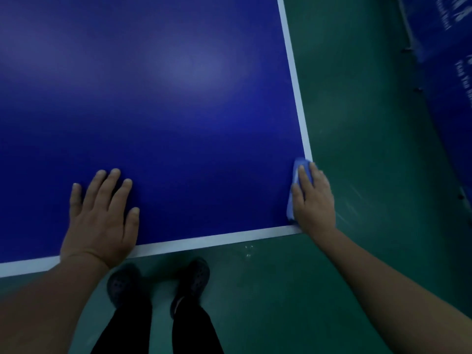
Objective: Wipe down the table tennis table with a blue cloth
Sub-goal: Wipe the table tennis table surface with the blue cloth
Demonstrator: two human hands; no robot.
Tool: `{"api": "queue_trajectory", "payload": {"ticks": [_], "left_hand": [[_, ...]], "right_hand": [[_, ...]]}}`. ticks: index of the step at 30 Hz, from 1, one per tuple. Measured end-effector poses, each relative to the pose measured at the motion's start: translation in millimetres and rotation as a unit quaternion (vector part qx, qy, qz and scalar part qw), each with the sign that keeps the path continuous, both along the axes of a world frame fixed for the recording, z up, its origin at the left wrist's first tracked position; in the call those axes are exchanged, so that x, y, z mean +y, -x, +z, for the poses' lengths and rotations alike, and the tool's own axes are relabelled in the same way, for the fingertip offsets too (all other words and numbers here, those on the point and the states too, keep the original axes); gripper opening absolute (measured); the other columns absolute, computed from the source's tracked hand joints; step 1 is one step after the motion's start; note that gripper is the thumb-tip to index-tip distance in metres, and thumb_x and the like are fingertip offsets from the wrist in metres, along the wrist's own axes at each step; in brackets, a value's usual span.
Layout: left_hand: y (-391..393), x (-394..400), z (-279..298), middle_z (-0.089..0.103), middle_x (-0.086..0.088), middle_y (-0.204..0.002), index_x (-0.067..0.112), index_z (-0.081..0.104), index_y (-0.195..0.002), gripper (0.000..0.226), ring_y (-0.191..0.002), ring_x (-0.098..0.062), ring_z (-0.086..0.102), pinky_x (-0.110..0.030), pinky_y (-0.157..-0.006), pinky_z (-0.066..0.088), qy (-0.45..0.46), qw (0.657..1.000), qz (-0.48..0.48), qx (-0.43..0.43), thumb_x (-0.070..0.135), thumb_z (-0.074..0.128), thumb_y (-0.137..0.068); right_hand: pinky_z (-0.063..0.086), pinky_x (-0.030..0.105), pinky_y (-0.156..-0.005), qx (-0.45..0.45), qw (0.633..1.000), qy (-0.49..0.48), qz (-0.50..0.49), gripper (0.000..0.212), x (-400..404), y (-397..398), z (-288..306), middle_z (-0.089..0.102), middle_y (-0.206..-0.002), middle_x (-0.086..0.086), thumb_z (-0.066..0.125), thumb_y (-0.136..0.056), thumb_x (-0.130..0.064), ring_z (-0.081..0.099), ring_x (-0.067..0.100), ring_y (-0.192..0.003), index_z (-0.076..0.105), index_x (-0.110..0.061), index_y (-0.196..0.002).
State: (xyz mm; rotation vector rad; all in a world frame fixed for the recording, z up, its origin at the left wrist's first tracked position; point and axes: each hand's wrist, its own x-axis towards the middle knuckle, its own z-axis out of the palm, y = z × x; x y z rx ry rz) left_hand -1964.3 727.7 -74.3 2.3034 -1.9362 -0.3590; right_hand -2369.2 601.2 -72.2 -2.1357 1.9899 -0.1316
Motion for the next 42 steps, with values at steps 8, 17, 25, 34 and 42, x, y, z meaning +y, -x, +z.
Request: {"api": "queue_trajectory", "payload": {"ticks": [8, 17, 25, 34, 42], "left_hand": [[0.3, 0.1, -0.1, 0.027, -0.015, -0.160, 0.005, 0.042, -0.146, 0.068, -0.152, -0.028, 0.010, -0.054, -0.122, -0.003, -0.004, 1.000, 0.001, 0.009, 0.045, 0.024, -0.095], [0.1, 0.7, 1.8, 0.025, -0.014, -0.161, 0.007, 0.039, -0.148, 0.068, -0.152, -0.026, 0.009, -0.049, -0.122, -0.008, -0.004, 1.000, 0.003, 0.016, 0.046, 0.022, -0.095], [-4.7, 1.9, 1.6, 0.028, -0.013, -0.160, 0.007, 0.042, -0.146, 0.069, -0.151, -0.027, 0.012, -0.053, -0.122, -0.001, 0.017, 0.999, -0.010, 0.032, 0.049, 0.026, -0.094], [-9.9, 1.7, 6.1, 0.027, -0.010, -0.161, 0.009, 0.041, -0.149, 0.073, -0.152, -0.023, 0.011, -0.049, -0.122, -0.004, 0.038, 0.994, -0.016, 0.100, 0.052, 0.023, -0.092], [-56.9, 41.5, 14.7, 0.034, -0.015, -0.156, 0.007, 0.046, -0.144, 0.063, -0.148, -0.030, 0.021, -0.054, -0.122, 0.003, 0.058, 0.996, 0.051, 0.054, 0.041, 0.030, -0.094]], "right_hand": [[0.045, 0.033, -0.080, -0.056, 0.982, -0.037, -0.178, 0.037, 42.2, 46.7, 22.9, 0.066, -0.113, -0.004, 0.033, -0.104, -0.048, 0.064, 0.023, -0.103, 0.057, -0.036, -0.130], [0.037, 0.031, -0.103, -0.071, 0.994, 0.046, -0.063, 0.040, -4.9, -49.9, 18.5, 0.046, -0.149, 0.016, 0.052, -0.102, -0.014, 0.046, 0.031, -0.132, 0.054, -0.012, -0.142], [0.045, 0.045, -0.104, -0.082, 0.966, 0.072, 0.233, 0.042, 58.2, -137.1, -2.7, 0.059, -0.136, 0.022, 0.064, -0.083, 0.006, 0.058, 0.042, -0.123, 0.069, -0.006, -0.123], [0.021, 0.046, -0.120, 0.034, 0.994, 0.030, -0.097, 0.050, -14.0, -120.4, 10.6, 0.026, -0.163, 0.010, 0.033, -0.106, -0.031, 0.024, 0.030, -0.149, 0.036, -0.019, -0.154], [0.023, 0.055, -0.118, 0.102, 0.925, -0.006, 0.367, 0.060, 18.6, -180.7, 4.8, 0.028, -0.163, 0.006, 0.015, -0.101, -0.045, 0.025, 0.034, -0.149, 0.035, -0.026, -0.154]]}}
